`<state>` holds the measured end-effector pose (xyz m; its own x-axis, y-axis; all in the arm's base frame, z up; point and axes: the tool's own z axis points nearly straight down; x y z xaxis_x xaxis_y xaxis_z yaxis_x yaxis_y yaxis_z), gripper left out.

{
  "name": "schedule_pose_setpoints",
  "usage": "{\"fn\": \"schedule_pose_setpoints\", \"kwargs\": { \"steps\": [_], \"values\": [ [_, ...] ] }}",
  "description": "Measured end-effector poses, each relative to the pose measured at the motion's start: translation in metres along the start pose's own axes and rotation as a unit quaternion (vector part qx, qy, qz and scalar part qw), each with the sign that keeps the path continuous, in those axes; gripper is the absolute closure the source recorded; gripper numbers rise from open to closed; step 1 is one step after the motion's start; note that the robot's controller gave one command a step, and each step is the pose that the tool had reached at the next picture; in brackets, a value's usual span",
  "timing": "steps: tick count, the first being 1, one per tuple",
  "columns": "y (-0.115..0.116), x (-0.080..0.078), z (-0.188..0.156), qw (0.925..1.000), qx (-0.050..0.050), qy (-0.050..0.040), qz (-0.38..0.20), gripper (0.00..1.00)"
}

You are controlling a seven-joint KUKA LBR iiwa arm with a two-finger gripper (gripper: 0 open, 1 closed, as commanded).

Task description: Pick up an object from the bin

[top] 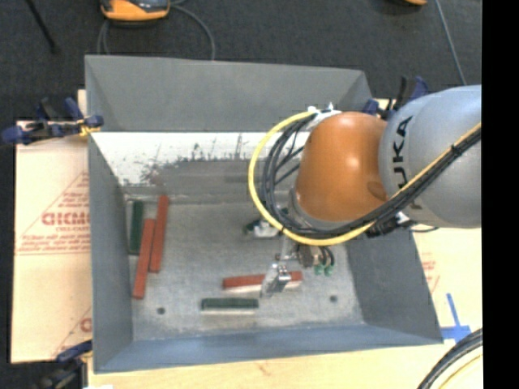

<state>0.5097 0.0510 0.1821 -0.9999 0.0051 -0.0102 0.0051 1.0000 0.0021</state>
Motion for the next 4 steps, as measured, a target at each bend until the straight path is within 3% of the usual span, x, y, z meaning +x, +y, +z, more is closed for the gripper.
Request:
{"fn": "schedule_pose_setpoints", "kwargs": {
  "steps": [1, 2, 3, 4],
  "values": [
    [-0.026, -0.005, 0.039, 0.9977, 0.001, 0.0043, -0.068, 0.00],
    [-0.016, -0.001, 0.102, 0.9976, 0.001, 0.0055, -0.069, 1.00],
    [-0.016, -0.001, 0.102, 0.9976, 0.001, 0.0055, -0.069, 1.00],
    [-0.026, -0.011, -0.021, 0.9957, 0.001, 0.0034, -0.092, 1.00]
  ]
}}
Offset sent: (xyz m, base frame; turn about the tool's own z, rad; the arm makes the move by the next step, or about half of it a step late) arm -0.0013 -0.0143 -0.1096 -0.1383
